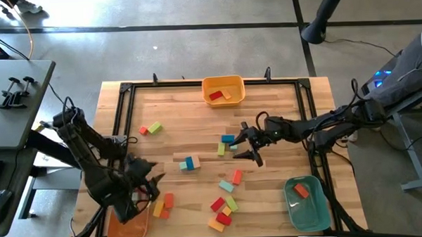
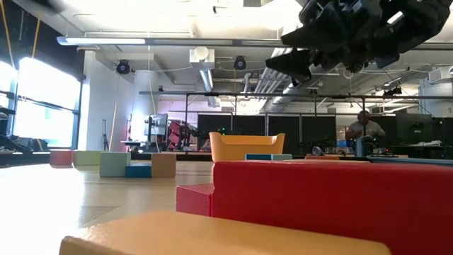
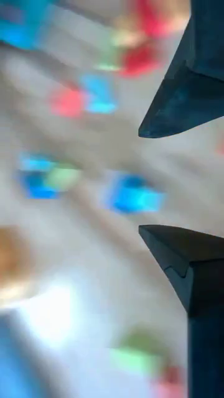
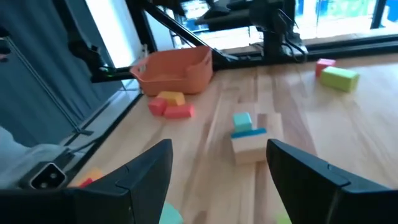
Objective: Sort blocks by size
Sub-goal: Put the large orange rectangle block into the green bin
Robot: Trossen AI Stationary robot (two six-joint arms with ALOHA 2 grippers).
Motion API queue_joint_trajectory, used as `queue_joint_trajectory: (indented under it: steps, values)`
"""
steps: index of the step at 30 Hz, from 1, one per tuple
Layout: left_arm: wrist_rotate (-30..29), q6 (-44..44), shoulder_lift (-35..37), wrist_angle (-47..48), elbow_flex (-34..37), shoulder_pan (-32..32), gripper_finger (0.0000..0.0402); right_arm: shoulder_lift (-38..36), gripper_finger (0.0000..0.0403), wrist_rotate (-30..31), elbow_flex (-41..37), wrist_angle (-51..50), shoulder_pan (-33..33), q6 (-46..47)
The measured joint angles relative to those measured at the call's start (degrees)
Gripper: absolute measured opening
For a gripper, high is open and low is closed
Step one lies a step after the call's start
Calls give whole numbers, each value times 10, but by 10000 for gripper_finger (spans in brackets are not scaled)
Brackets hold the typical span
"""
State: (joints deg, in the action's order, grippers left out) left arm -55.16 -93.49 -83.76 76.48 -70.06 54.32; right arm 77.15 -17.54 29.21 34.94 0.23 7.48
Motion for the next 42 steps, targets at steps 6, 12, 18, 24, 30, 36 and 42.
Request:
queue_joint_trajectory:
  steps: [6,12,18,24,30,36,42]
  values:
    - [-154,-3,-30,0,0,-36,224,-51,257,11,0,-17,24,-27]
    - [-163,15,-82,-14,10,-81,222,-160,257,109,0,-120,62,-35]
    - [-159,32,-69,-185,117,-97,192,-202,257,232,0,-182,106,-30]
    - [-105,160,-34,-445,231,-119,145,-135,257,242,0,-174,147,-106]
    - [-8,356,-10,-647,284,-201,117,-28,257,135,0,-154,142,-174]
    - [85,603,-10,-855,289,-296,111,45,257,4,0,-144,104,-219]
    - [157,696,-10,-951,289,-357,111,93,257,-70,0,-125,82,-232]
